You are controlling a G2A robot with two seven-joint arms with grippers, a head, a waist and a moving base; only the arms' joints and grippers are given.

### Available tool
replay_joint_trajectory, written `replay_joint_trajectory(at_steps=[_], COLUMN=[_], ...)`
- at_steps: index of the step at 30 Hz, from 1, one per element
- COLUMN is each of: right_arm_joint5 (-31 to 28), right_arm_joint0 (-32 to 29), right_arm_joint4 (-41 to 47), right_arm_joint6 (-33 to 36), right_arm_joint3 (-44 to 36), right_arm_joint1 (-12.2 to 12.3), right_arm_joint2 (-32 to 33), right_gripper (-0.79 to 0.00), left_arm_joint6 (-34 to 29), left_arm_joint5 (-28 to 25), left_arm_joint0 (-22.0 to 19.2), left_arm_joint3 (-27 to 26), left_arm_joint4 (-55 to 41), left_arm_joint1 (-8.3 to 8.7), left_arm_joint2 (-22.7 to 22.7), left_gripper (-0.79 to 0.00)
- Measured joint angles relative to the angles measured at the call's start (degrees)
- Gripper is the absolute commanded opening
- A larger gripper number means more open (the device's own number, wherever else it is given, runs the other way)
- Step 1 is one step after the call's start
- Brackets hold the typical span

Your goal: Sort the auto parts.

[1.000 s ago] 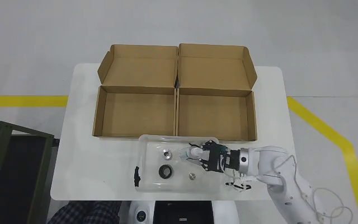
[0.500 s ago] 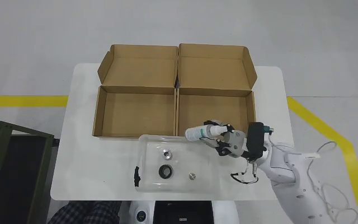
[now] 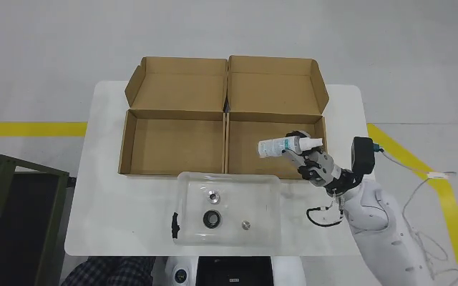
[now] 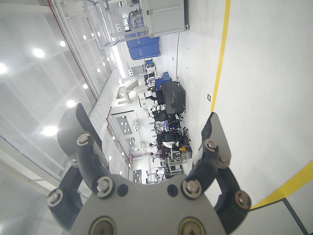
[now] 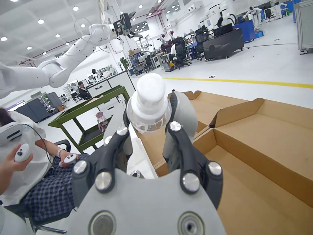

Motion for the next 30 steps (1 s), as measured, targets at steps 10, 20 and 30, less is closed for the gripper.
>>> replay_joint_trajectory(at_steps=[10,20,30], right_arm_joint5=[1.12,7.08,15.63], right_arm_joint0=[0.41,1.01,5.22], right_arm_joint4=[-0.05,-11.44,-25.44], right_arm_joint6=[0.81,2.98,4.35], right_arm_joint3=[-0.61,-2.62,-0.39], right_arm_joint1=[-0.17,-0.47,-1.27], right_arm_joint2=[0.07,-1.19,-5.85], right_gripper=[-0.785,-0.785,-0.785], left_arm_joint6=[0.00,0.00,0.00], left_arm_joint5=[0.00,0.00,0.00], left_arm_joint0=[0.00,0.00,0.00], left_arm_joint3=[0.00,0.00,0.00], left_arm_joint4=[0.00,0.00,0.00], left_arm_joint1=[0.00,0.00,0.00], left_arm_joint2=[0.00,0.00,0.00], left_gripper=[0.000,0.000,0.000])
